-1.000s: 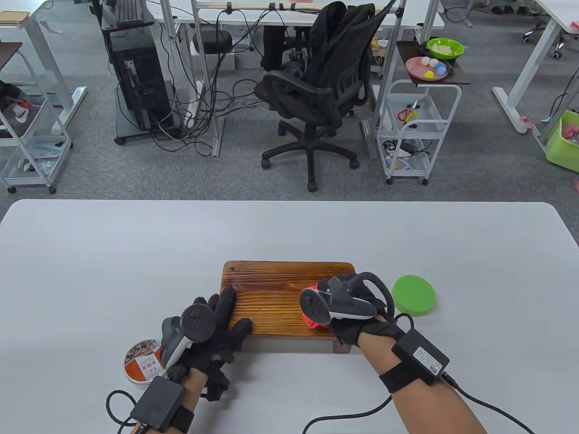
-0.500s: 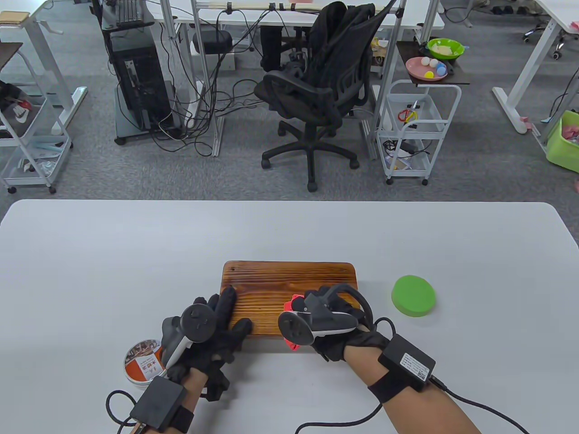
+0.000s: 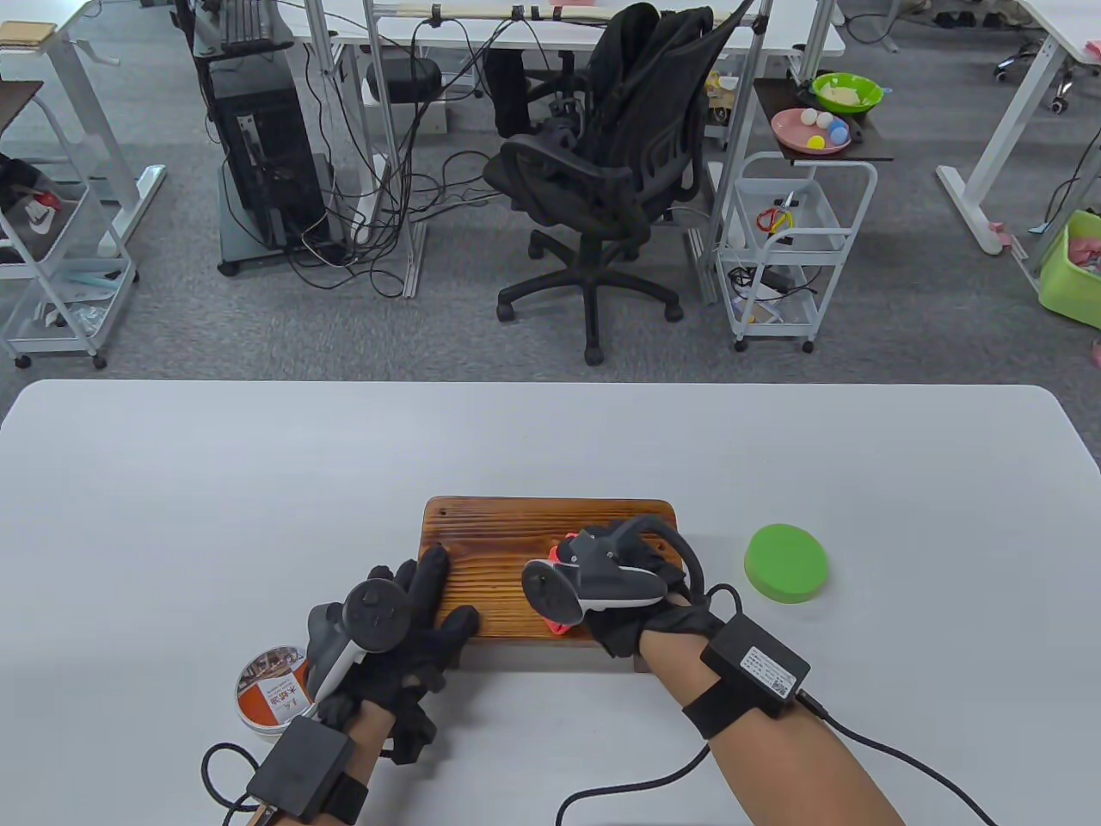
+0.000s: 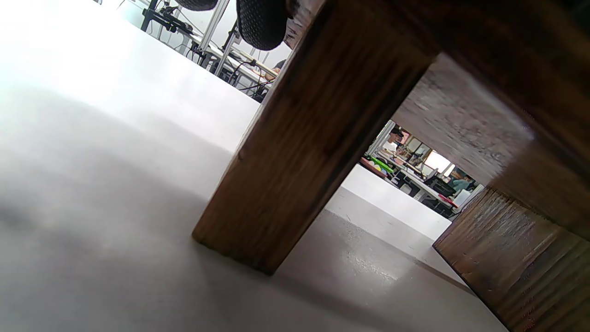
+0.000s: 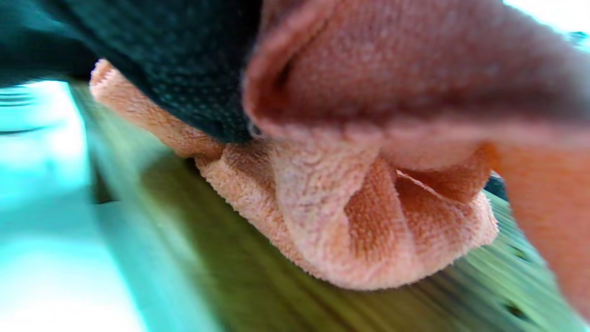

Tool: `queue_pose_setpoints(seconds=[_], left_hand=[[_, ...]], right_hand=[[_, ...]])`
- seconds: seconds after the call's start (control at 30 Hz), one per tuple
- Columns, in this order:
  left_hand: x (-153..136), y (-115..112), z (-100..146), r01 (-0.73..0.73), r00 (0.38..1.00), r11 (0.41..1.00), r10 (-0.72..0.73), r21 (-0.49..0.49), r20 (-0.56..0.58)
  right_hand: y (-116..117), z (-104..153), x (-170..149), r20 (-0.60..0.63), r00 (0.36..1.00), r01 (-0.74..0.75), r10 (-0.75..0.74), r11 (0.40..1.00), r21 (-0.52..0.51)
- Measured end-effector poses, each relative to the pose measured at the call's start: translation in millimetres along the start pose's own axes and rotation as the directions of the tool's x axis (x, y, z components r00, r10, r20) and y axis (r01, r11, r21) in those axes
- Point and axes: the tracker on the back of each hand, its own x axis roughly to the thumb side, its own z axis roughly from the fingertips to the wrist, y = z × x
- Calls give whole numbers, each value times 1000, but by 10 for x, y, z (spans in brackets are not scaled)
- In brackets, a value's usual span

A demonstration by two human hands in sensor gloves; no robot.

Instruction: Dip and apply wood wax on stool

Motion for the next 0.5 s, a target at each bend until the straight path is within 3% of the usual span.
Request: queue_pose_setpoints(seconds=[0.17,0.3,0.4,0.5], left_hand=[[-1,0,-1,-2,1000,1000,2,-1,1],[-3,1,-1,-4,1000,1000,4,-2,2],[-4,1,-2,-6,1000,1000,6,-3,4],[-4,1,-1,-6,1000,1000,6,-3,5]], right_hand=[[-55,36,205,113,992,57,-56,998,-1],[-42,-54,-29,6,997,83,-82,997,-9],[19,-172,-213,-120,993,17,-20,1000,-22],[-3,-223,-92,-94,995,39,-40,999,-20]])
